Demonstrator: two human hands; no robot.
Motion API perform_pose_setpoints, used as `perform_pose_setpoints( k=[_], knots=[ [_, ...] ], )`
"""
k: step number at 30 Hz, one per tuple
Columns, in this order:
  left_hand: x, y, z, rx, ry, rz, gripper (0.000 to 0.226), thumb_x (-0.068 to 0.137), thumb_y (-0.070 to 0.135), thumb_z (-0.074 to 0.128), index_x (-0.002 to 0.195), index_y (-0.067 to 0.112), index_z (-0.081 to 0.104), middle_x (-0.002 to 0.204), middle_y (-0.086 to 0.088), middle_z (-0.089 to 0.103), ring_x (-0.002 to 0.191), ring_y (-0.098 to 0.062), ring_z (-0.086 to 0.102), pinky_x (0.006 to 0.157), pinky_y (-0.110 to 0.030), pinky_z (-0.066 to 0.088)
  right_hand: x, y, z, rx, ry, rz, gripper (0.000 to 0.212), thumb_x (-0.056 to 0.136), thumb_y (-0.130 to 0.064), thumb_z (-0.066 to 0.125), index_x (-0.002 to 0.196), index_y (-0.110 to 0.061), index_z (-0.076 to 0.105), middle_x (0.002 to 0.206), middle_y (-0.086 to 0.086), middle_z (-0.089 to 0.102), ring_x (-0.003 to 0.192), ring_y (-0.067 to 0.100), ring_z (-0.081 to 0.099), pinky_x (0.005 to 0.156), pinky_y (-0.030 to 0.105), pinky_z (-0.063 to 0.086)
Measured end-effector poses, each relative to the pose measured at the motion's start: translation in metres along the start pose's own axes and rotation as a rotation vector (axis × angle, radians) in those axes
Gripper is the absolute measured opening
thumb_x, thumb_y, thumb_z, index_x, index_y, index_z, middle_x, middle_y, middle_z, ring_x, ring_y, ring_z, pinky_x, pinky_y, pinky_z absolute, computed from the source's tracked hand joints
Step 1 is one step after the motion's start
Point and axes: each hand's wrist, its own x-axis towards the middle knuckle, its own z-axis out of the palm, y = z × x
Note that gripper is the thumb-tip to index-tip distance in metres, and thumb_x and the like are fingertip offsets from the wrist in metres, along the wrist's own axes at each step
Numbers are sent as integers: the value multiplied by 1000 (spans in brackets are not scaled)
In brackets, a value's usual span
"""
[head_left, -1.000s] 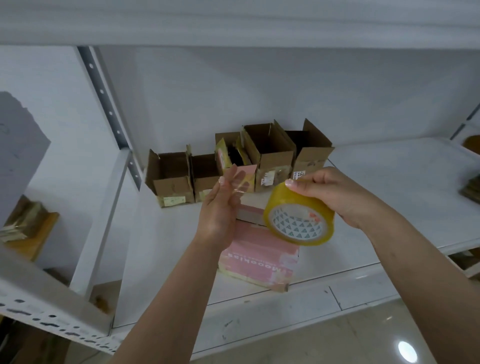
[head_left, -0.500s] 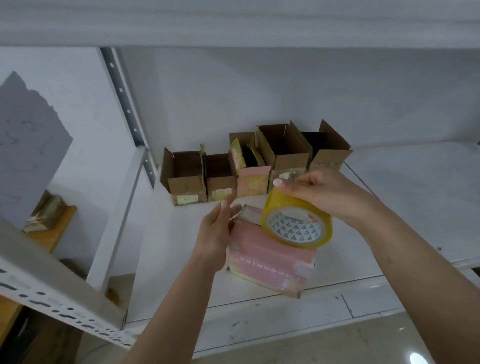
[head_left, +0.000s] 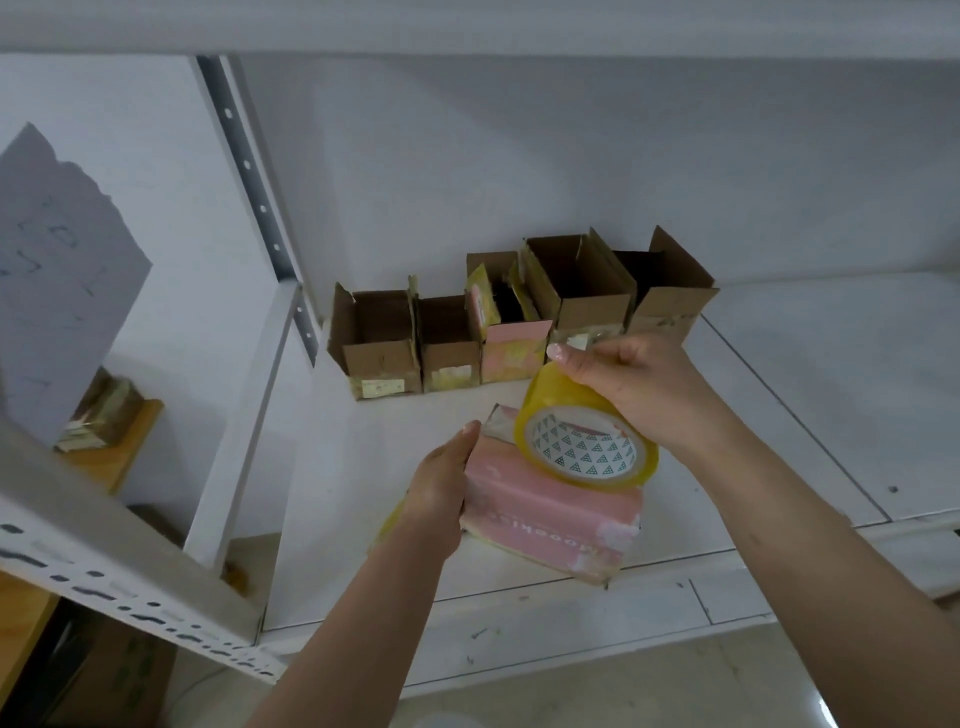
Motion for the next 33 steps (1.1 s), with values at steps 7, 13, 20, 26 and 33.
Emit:
perform_pose_setpoints(
  k=[7,13,20,26,33],
  knots=[
    [2,3,-3,36,-4,-22,48,89,46,64,107,2,71,102,-18,72,92,-37,67,83,-46,54,1,-1,1,40,17,13,54,85,-51,65,75,2,71,66,16,68,62,29,67,62,30,51],
    [6,-16,-4,179,66,-29,35,88,-3,40,78,11,70,61,-7,61,58,-22,48,51,-26,30,2,2,1,50,18,20,56,84,-53,65,77,2,71,68,16,69,64,30,68,57,28,52],
    [0,28,-3,375,10,547,26,103,30,44,117,24,65,105,23,64,101,14,57,84,-6,40,5,4,-2,39,-26,17,53,83,-55,64,63,-6,66,57,6,65,50,14,62,55,21,46],
    [-6,39,30,609,-278,609,29,105,22,38,106,31,65,104,8,71,101,-5,64,93,-23,49,6,9,-5,94,-62,31,59,73,-70,57,74,-13,74,66,-1,72,59,10,69,52,11,49],
    [-4,39,29,652,-313,653,37,101,13,42,96,42,64,92,23,70,92,9,63,83,-12,49,-11,49,-13,562,-246,73,42,86,-59,51,71,-30,78,73,-4,74,73,10,71,77,26,55]
  ],
)
